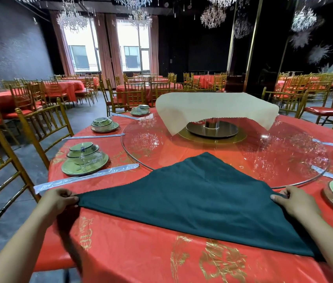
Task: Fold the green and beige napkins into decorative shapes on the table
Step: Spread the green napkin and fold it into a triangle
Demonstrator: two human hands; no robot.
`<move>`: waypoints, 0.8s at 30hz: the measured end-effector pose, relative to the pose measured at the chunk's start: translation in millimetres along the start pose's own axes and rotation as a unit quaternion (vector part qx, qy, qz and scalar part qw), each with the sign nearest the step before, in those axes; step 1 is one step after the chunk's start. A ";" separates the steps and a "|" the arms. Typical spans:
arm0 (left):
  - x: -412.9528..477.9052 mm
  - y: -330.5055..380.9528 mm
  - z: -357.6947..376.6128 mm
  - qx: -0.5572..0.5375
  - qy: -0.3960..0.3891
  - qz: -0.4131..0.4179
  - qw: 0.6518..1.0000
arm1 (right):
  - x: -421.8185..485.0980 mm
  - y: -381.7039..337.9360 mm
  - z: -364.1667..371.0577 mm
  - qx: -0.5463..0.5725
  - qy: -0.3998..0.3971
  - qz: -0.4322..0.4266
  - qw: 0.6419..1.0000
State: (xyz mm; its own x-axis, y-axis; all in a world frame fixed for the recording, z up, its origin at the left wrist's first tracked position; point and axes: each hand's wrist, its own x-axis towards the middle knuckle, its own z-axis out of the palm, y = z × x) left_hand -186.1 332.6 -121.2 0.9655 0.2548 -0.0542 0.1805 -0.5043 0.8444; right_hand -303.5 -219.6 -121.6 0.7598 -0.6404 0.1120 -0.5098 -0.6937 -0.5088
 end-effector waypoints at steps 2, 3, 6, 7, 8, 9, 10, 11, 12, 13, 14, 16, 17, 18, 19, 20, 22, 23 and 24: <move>-8.3 7.3 -0.8 -0.071 -0.032 -0.024 0.997 | -15.0 -13.2 1.1 -0.162 0.081 -0.064 0.981; -12.0 11.3 -1.9 -0.109 -0.045 -0.033 0.992 | -21.6 -21.5 3.9 -0.178 0.111 -0.119 0.970; -17.4 19.2 -8.5 -0.206 -0.077 -0.054 0.974 | -51.5 -59.5 17.2 -0.050 0.020 -0.279 0.959; -17.5 20.7 -11.4 -0.221 -0.084 -0.057 0.970 | -63.3 -72.4 23.8 -0.026 -0.039 -0.311 0.949; -16.8 21.7 -14.0 -0.236 -0.090 -0.058 0.966 | -74.5 -82.8 31.7 -0.019 -0.085 -0.339 0.937; -15.9 23.0 -16.3 -0.253 -0.096 -0.060 0.961 | -84.7 -92.4 39.4 -0.015 -0.112 -0.367 0.923; -15.1 24.5 -18.0 -0.276 -0.105 -0.062 0.953 | -93.5 -100.1 46.3 -0.013 -0.134 -0.386 0.913; -14.4 26.2 -19.4 -0.303 -0.116 -0.064 0.944 | -100.1 -105.5 52.2 -0.020 -0.152 -0.397 0.905; -14.4 28.8 -19.9 -0.329 -0.128 -0.063 0.934 | -103.6 -108.3 57.2 -0.026 -0.167 -0.401 0.900; -14.4 31.6 -20.6 -0.353 -0.132 -0.061 0.924 | -105.4 -109.5 60.6 -0.027 -0.176 -0.398 0.900; -15.2 36.4 -20.3 -0.376 -0.130 -0.056 0.916 | -105.6 -109.8 61.9 -0.021 -0.183 -0.390 0.902; -17.1 51.3 -18.7 -0.412 -0.134 -0.039 0.900 | -103.7 -109.3 60.0 -0.004 -0.197 -0.375 0.906; -18.8 62.4 -16.4 -0.425 -0.144 -0.027 0.893 | -102.9 -109.2 58.2 0.004 -0.204 -0.372 0.906; -21.2 76.0 -12.6 -0.431 -0.158 -0.013 0.888 | -101.8 -108.9 56.2 0.012 -0.214 -0.369 0.904; -22.1 90.8 -7.6 -0.427 -0.174 0.001 0.887 | -100.8 -108.8 54.3 0.024 -0.224 -0.365 0.903; -23.2 106.5 -1.0 -0.418 -0.188 0.014 0.889 | -99.9 -108.7 52.2 0.040 -0.233 -0.358 0.904; -24.7 138.5 15.1 -0.392 -0.212 0.032 0.895 | -98.2 -107.9 47.4 0.085 -0.252 -0.328 0.906; -26.2 154.8 25.1 -0.378 -0.230 0.044 0.896 | -97.2 -107.4 45.2 0.107 -0.258 -0.310 0.909; -28.9 170.9 36.3 -0.360 -0.254 0.061 0.896 | -95.2 -106.7 43.2 0.123 -0.257 -0.294 0.912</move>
State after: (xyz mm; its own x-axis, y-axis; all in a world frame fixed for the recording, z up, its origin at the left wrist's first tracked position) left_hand -176.4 209.0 5.3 0.9634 -0.2672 -0.0201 0.0776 0.2062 0.9754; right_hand -304.0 -70.4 -114.9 0.9938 0.1017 0.0450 0.1054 -0.7325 -0.6725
